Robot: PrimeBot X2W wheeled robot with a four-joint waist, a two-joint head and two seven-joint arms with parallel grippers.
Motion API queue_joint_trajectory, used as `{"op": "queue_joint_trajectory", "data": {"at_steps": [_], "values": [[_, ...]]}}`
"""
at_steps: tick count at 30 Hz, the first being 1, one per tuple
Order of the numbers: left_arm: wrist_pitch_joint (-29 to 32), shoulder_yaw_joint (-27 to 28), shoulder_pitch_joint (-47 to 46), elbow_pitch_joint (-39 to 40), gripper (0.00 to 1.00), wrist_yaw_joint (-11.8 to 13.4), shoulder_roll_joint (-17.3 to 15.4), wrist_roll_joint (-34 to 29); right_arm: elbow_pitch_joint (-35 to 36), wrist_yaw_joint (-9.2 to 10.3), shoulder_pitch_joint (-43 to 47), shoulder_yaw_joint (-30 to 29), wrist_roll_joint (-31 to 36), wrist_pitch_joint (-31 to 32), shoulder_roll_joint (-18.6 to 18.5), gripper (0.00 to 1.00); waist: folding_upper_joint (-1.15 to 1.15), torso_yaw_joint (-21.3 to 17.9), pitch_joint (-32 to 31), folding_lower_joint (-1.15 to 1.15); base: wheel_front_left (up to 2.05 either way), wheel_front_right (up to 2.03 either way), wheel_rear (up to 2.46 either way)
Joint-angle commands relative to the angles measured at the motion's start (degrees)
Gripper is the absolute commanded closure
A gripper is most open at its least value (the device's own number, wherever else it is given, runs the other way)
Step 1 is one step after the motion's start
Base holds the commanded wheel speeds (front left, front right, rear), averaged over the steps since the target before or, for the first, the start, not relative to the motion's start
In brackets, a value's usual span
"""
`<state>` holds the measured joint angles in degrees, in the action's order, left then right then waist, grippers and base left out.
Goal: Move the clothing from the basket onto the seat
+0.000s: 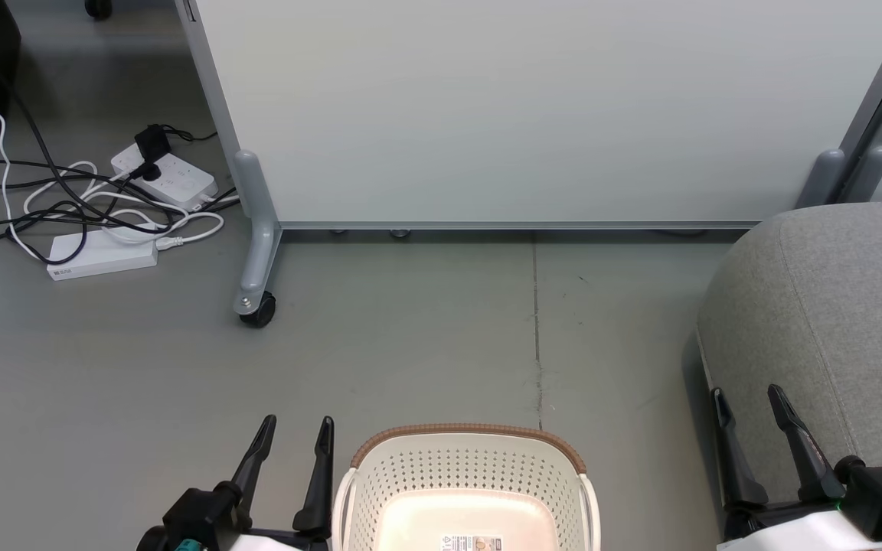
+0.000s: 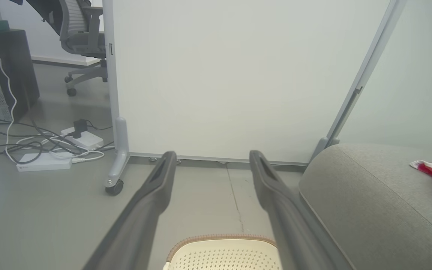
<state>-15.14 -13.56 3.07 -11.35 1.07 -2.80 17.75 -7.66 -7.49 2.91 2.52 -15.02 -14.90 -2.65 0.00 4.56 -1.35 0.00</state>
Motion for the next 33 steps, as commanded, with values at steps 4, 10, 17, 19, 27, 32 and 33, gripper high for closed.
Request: {"op": "queue_joint_trajectory", "data": {"at_steps": [4, 10, 17, 19, 27, 32, 33], "values": [[0.0, 0.4, -0.5, -0.6, 0.00, -0.3, -0.2, 1.1, 0.0, -0.01, -0.1, 0.0, -0.2, -0.3, -0.3, 0.00, 0.00, 0.0, 0.0, 0.00, 0.00, 0.00, 0.00], [0.0, -0.3, 1.1, -2.9, 1.00, -0.1, 0.1, 1.1, -2.5, 0.00, 1.5, 0.1, -0.1, 0.3, 0.6, 1.00, 0.00, 0.0, 0.0, 0.00, 0.00, 0.00, 0.00], [1.8, 0.8, -0.4, -3.2, 1.00, -0.7, -0.1, 8.5, -2.5, 0.00, 0.8, -1.0, -7.9, 2.0, 0.2, 1.00, 0.00, -0.2, 0.1, 0.00, 0.00, 0.00, 0.00], [2.3, 1.1, -1.0, -3.4, 1.00, -1.0, -0.2, 10.5, -2.5, 0.00, 0.6, -1.4, -10.0, 2.5, 0.1, 1.00, 0.00, -0.3, 0.1, 0.00, 0.00, 0.00, 0.00], [4.2, 2.2, -3.0, -4.4, 1.00, -1.9, -0.3, 18.1, -2.6, 0.00, -0.2, -2.5, -18.0, 4.4, -0.3, 1.00, 0.00, -0.6, 0.2, 0.00, 0.00, 0.00, 0.00], [5.6, 3.0, -4.3, -5.0, 1.00, -2.6, -0.4, 23.3, -2.6, 0.00, -0.7, -3.4, -23.6, 5.6, -0.6, 1.00, 0.00, -0.8, 0.2, 0.00, 0.00, 0.00, 0.00], [5.8, 3.1, -4.6, -5.2, 1.00, -2.7, -0.4, 24.1, -2.6, 0.00, -0.8, -3.5, -24.5, 5.9, -0.7, 1.00, 0.00, -0.8, 0.3, 0.00, 0.00, 0.00, 0.00]]}}
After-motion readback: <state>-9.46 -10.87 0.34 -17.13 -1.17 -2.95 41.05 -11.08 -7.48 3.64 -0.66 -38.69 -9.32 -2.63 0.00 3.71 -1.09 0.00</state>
